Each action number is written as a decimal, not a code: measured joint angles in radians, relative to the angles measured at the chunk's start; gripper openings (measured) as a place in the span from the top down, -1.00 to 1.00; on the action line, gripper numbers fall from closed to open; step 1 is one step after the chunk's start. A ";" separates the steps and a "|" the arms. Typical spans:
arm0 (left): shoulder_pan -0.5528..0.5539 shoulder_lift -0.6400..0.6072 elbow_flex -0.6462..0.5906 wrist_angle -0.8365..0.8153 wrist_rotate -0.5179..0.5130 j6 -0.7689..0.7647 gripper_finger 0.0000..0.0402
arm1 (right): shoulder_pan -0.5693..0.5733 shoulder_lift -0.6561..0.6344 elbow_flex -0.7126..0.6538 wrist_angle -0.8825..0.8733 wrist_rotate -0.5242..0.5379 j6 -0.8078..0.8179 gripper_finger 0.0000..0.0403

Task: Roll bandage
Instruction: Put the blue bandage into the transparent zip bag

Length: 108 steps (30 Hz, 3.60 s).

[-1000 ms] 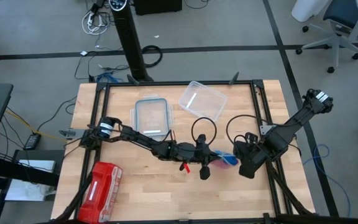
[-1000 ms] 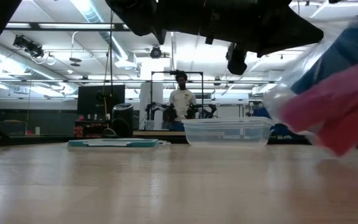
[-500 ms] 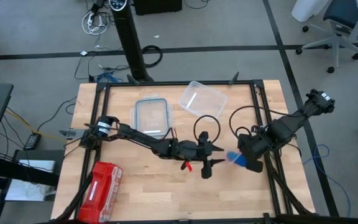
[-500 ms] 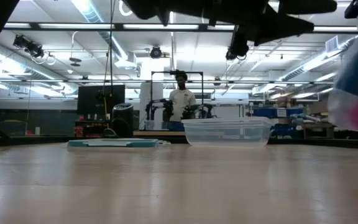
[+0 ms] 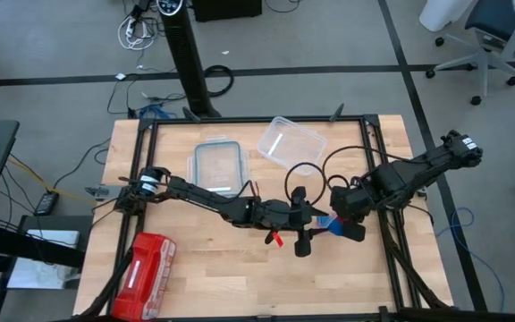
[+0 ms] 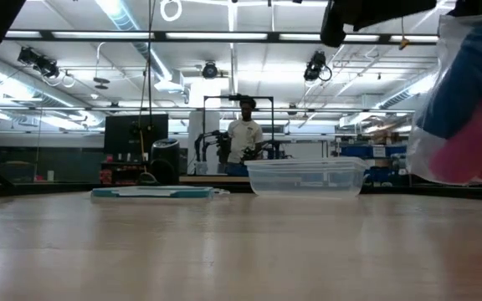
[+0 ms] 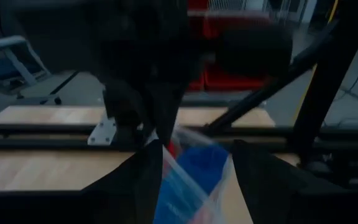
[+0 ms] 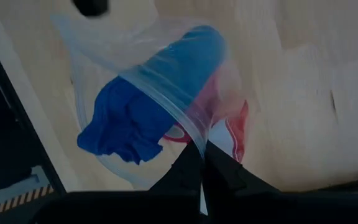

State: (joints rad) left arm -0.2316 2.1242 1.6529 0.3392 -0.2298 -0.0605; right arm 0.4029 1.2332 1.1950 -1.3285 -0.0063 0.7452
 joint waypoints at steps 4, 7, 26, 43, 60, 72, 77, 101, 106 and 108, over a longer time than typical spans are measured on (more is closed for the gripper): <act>-0.006 0.001 0.000 -0.056 -0.027 0.016 0.01 | -0.036 0.009 0.000 0.020 -0.016 -0.041 0.99; -0.009 0.002 -0.001 -0.075 -0.063 0.038 0.01 | -0.070 0.009 0.000 0.025 -0.013 -0.064 0.99; -0.026 0.002 -0.001 -0.076 -0.050 0.110 0.01 | -0.190 0.009 0.000 0.157 -0.010 -0.180 0.98; -0.042 0.002 -0.001 -0.157 -0.103 0.413 0.01 | -0.190 0.009 0.000 0.168 -0.074 -0.191 0.99; -0.070 0.002 -0.001 -0.211 -0.255 0.824 0.02 | -0.190 0.009 0.000 0.196 -0.119 -0.210 0.97; -0.110 0.002 -0.001 -0.211 -0.352 1.168 0.13 | -0.191 0.007 0.000 0.195 -0.127 -0.225 0.97; -0.110 0.002 -0.001 -0.212 -0.365 1.208 0.26 | -0.191 0.006 0.001 0.196 -0.127 -0.225 0.97; -0.110 0.002 -0.001 -0.203 -0.369 1.254 0.97 | -0.191 0.006 0.001 0.249 -0.183 -0.230 0.97; -0.109 0.002 -0.001 -0.203 -0.384 1.178 0.98 | -0.190 0.006 0.001 0.248 -0.209 -0.232 0.98; -0.109 0.002 -0.001 -0.202 -0.386 1.128 0.99 | -0.194 0.006 0.001 0.247 -0.209 -0.242 0.97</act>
State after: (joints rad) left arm -0.3408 2.1258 1.6520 0.1368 -0.6160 1.0680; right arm 0.2094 1.2392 1.1957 -1.0818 -0.2151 0.5028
